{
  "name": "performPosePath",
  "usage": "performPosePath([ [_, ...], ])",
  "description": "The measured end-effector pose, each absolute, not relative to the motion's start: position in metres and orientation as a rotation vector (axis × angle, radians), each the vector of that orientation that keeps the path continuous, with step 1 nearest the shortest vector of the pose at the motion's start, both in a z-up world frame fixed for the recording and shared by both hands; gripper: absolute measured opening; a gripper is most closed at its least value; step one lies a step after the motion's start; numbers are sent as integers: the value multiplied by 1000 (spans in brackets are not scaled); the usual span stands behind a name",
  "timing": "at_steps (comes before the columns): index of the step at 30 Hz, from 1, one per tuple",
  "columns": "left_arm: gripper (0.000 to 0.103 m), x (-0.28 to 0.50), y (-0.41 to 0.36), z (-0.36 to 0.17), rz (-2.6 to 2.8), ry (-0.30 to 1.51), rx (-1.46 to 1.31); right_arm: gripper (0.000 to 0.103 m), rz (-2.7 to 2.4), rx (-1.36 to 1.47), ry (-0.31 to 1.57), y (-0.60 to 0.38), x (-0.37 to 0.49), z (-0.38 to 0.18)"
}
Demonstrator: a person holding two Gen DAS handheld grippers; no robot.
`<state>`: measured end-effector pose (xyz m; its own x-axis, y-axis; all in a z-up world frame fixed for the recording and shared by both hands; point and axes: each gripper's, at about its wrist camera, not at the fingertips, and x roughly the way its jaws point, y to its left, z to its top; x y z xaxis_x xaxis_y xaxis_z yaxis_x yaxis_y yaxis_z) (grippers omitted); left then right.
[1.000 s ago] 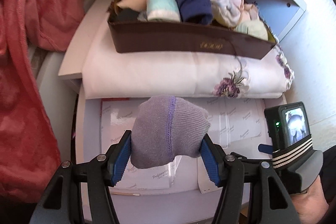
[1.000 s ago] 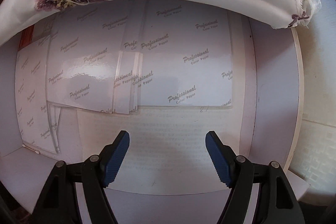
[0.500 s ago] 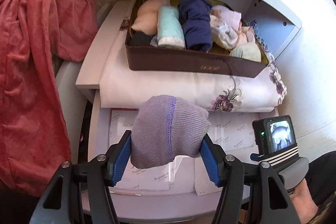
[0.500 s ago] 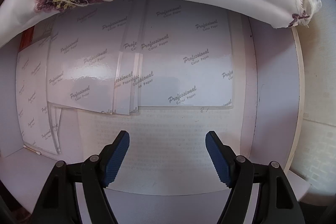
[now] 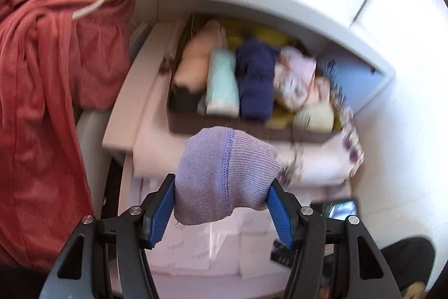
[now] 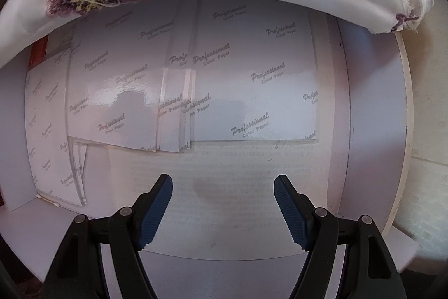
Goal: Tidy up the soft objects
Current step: 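Carry the lilac knit item up to the gold tray with the left tool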
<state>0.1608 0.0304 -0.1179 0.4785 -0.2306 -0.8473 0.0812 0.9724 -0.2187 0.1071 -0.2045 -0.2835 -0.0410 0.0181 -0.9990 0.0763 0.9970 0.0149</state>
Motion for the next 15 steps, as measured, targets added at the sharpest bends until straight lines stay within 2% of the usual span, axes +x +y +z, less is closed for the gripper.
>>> performPosePath([
  [8,63,216,21,-90,-239,1007,-279,76,-26,87,1615,-202,106,-286],
  [15,63,247,-31,-97,-342,1014,-249,76,-23,143,1629,-207,106,-288],
])
